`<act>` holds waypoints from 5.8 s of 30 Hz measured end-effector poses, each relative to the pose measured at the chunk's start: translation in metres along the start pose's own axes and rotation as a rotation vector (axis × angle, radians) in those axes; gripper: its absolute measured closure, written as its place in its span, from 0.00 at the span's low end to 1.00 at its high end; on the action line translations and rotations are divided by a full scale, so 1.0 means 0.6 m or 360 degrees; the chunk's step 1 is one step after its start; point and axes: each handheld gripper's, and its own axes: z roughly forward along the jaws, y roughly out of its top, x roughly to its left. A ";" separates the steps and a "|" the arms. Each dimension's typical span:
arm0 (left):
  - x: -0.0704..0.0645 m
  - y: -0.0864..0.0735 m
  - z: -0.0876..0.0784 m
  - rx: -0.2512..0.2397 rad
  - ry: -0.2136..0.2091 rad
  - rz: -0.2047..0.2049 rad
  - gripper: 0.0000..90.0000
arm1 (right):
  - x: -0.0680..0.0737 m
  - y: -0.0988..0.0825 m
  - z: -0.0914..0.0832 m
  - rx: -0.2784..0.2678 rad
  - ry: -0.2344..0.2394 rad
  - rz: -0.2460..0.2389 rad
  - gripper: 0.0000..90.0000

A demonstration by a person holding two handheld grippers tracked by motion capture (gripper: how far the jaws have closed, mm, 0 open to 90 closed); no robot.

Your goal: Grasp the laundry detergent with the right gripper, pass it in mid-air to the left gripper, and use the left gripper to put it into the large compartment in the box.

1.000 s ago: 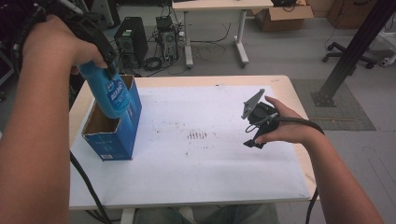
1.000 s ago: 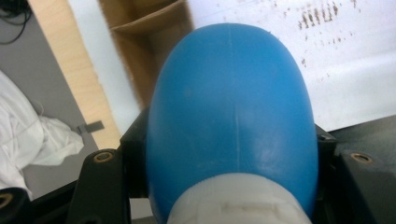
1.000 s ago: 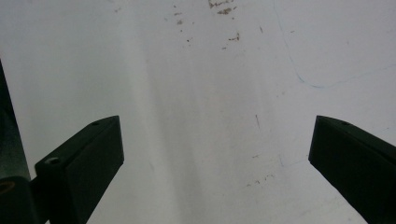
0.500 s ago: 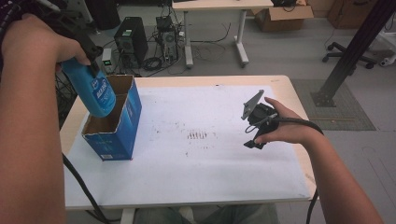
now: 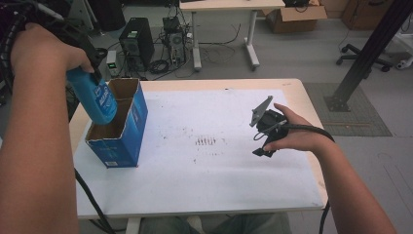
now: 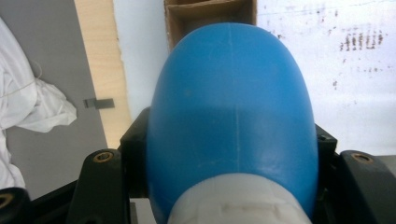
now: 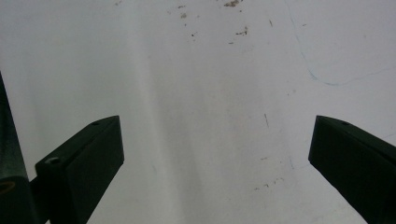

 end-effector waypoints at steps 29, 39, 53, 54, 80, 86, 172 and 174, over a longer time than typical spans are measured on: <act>0.009 0.008 0.144 0.0063 -0.0034 0.0005 0.43 | 0.008 0.003 0.002 -0.0015 0.0010 -0.0006 0.04; 0.005 0.013 0.191 0.0081 -0.0038 0.0002 0.43 | 0.010 0.003 0.005 -0.0016 0.0017 -0.0005 0.04; -0.003 0.022 0.240 0.0097 -0.0023 0.0001 0.43 | 0.007 -0.004 0.007 -0.0017 0.0021 0.0010 0.04; -0.003 0.022 0.242 0.0100 -0.0022 0.0001 0.43 | 0.007 -0.004 0.007 -0.0017 0.0021 0.0013 0.04; 0.001 0.025 0.307 0.0133 -0.0046 -0.0003 0.43 | 0.010 -0.009 0.010 -0.0022 0.0039 0.0026 0.04; 0.004 0.025 0.313 0.0119 -0.0057 -0.0003 0.43 | 0.010 -0.008 0.013 -0.0016 0.0043 0.0024 0.04; -0.064 0.001 0.112 -0.0169 -0.0016 0.0298 0.00 | 0.003 0.004 -0.052 -0.0077 -0.0009 -0.0015 0.04; -0.081 0.002 0.104 -0.0185 -0.0013 0.0374 0.00 | 0.000 0.003 -0.057 -0.0079 -0.0016 -0.0010 0.04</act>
